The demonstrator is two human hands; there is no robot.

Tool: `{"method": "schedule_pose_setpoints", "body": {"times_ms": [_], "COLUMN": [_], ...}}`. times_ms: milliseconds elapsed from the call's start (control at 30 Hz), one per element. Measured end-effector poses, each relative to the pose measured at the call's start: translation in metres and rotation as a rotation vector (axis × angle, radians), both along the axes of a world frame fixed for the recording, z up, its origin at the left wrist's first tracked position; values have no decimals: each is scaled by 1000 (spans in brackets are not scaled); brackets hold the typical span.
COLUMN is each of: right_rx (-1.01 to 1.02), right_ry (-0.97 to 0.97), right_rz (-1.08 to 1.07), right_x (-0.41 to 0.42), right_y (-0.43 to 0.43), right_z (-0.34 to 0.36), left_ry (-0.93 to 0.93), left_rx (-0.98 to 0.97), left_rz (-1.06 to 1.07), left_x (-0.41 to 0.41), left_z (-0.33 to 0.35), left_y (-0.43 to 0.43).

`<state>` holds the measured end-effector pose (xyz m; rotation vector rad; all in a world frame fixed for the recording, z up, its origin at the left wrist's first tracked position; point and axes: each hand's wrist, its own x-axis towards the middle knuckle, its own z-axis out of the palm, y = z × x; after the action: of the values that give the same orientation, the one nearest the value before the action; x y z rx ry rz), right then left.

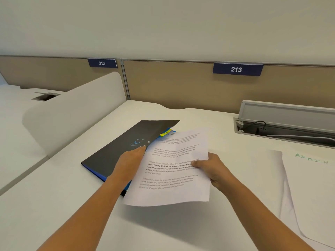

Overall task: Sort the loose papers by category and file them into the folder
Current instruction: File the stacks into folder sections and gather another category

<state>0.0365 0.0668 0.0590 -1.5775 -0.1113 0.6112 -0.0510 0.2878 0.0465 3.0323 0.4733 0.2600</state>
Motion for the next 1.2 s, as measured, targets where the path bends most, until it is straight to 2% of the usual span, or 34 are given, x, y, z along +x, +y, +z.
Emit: {"method": "schedule_pose_setpoints", "body": {"times_ms": [200, 433, 700, 867, 1033, 1133, 1200], "right_rx": [-33, -42, -174, 0, 132, 156, 149], "right_ry": [-46, -70, -91, -48, 134, 122, 19], "right_rz": [-86, -217, -284, -203, 104, 72, 16], "right_x": [-8, -19, -9, -24, -34, -33, -31], "right_y": [31, 68, 90, 106, 117, 111, 102], "right_z": [-17, -29, -27, -22, -21, -25, -28], "left_ry": [96, -24, -120, -170, -200, -177, -144], "left_rx": [42, -12, -82, -126, -132, -88, -72], "left_rz": [-26, 3, 49, 23, 30, 17, -2], "left_x": [1, 0, -4, -3, -5, -6, -7], "left_z": [-5, 0, 12, 14, 19, 21, 16], "left_y": [4, 9, 14, 16, 21, 23, 24]}}
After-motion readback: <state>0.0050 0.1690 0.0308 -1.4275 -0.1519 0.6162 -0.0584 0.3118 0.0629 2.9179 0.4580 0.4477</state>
